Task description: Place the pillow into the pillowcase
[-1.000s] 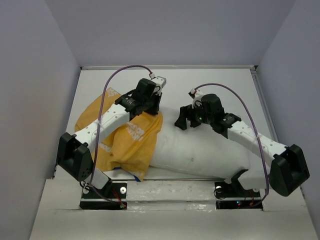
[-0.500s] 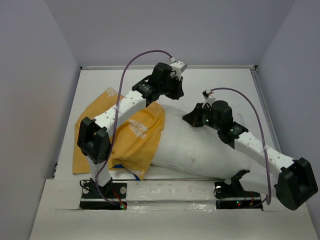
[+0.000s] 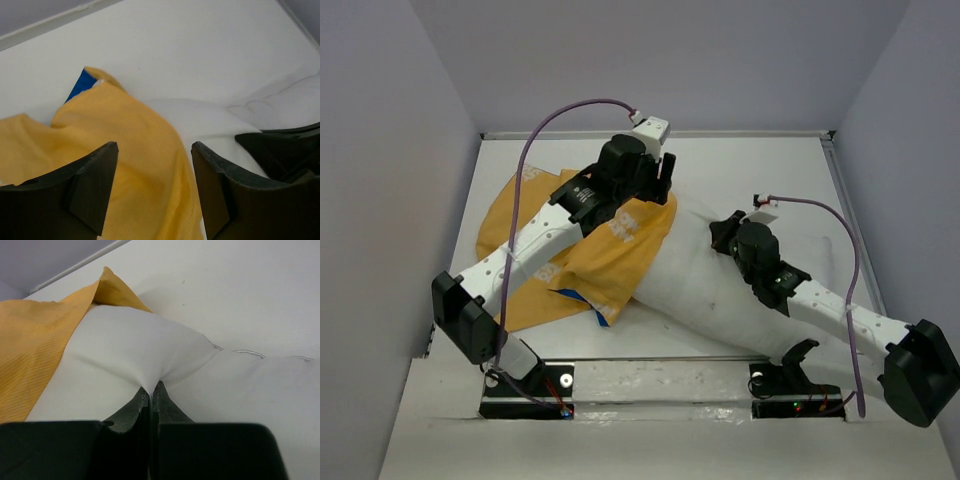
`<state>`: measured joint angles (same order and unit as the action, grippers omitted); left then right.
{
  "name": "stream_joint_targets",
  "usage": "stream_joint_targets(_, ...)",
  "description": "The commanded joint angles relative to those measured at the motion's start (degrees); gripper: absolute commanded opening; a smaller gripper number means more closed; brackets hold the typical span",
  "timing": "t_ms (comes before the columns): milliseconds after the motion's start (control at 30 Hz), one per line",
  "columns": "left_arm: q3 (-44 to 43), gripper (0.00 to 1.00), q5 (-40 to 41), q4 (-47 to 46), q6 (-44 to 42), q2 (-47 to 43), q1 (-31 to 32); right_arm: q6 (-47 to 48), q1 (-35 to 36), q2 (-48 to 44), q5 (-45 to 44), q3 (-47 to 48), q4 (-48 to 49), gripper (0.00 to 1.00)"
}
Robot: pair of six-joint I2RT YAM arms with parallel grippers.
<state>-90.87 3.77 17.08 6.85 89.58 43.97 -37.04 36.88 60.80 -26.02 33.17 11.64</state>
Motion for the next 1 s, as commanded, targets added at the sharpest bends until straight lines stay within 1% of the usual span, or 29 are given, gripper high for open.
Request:
stream_joint_targets(0, 8.6, 0.73, 9.8, 5.2, -1.6, -4.5, -1.9, 0.9, 1.5, 2.5, -8.9, 2.0, 7.8, 0.0)
stream_joint_targets(33, 9.5, 0.71, 7.9, 4.9, -1.2, -4.5, -2.9, 1.0, 2.0, 2.8, -8.4, 1.8, 8.4, 0.0)
stream_joint_targets(133, 10.3, 0.7, 5.8, 2.7, -1.5, -3.1, -3.2, 1.5, 3.8, 3.2, -5.8, 1.5, 8.1, 0.0)
stream_joint_targets(167, 10.1, 0.7, 2.3, 0.6, -2.0, -2.6, -3.2, 1.5, 4.5, 3.0, -5.2, 1.2, 8.1, 0.0)
stream_joint_targets(267, 6.9, 0.71, -0.8, 0.1, -2.6, 2.0, -3.2, 2.2, 6.6, 2.4, -4.7, 0.4, 7.9, 0.0)
stream_joint_targets(333, 6.1, 0.72, -1.7, -1.0, -3.2, 3.4, -3.1, 2.4, 7.5, 2.5, -4.7, 0.3, 7.3, 0.0)
stream_joint_targets(400, 4.6, 0.71, -2.9, 0.2, -3.7, 5.4, -3.2, 2.6, 8.0, 2.7, -4.0, 0.1, 7.3, 0.0)
stream_joint_targets(433, 3.2, 0.64, -4.8, 0.8, -4.1, 7.4, -3.2, 2.8, 8.6, 3.0, -3.8, 0.1, 6.9, 0.0)
stream_joint_targets(500, 3.1, 0.54, -6.7, 1.6, -4.3, 8.8, -3.1, 2.8, 9.1, 3.1, -3.9, 0.1, 6.7, 0.0)
stream_joint_targets(533, 3.5, 0.46, -7.0, 1.6, -4.2, 8.8, -3.1, 3.2, 9.1, 2.9, -4.1, -0.3, 6.8, 0.0)
stream_joint_targets(567, 4.2, 0.22, -7.3, 0.9, -3.9, 8.3, -3.2, 3.6, 10.4, 2.4, -5.4, -0.6, 6.9, 0.0)
stream_joint_targets(667, 7.4, 0.0, -7.6, -1.7, -3.1, 5.3, -3.1, 4.5, 12.1, 1.2, -7.0, -1.8, 7.2, 0.0)
stream_joint_targets(700, 8.0, 0.0, -8.9, -4.6, -2.2, 4.5, -3.1, 5.0, 13.6, 0.9, -5.5, -2.2, 8.0, 0.0)
stream_joint_targets(733, 8.8, 0.0, -12.5, -6.7, -1.7, 2.8, -3.2, 5.7, 14.6, 1.3, -4.9, -2.1, 8.0, 0.0)
stream_joint_targets(767, 9.0, 0.0, -14.2, -10.6, -0.8, 2.2, -3.0, 5.9, 15.8, 2.0, -4.6, -1.6, 7.8, 0.0)
stream_joint_targets(800, 8.6, 0.0, -15.5, -12.1, 1.0, 1.7, -3.1, 5.9, 18.9, 4.0, -4.2, -1.2, 7.5, 0.0)
stream_joint_targets(900, 6.3, 0.0, -21.3, -17.8, 3.0, 1.9, -2.4, 3.7, 23.4, 7.4, -5.7, -0.3, 7.1, 0.0)
stream_joint_targets(933, 5.5, 0.0, -22.7, -19.3, 3.2, 2.1, -2.2, 3.0, 23.4, 8.0, -5.4, -0.5, 8.7, 0.0)
stream_joint_targets(967, 4.8, 0.0, -25.9, -21.7, 3.3, 2.4, -2.0, 2.6, 23.4, 8.6, -4.0, -1.1, 10.3, 0.0)
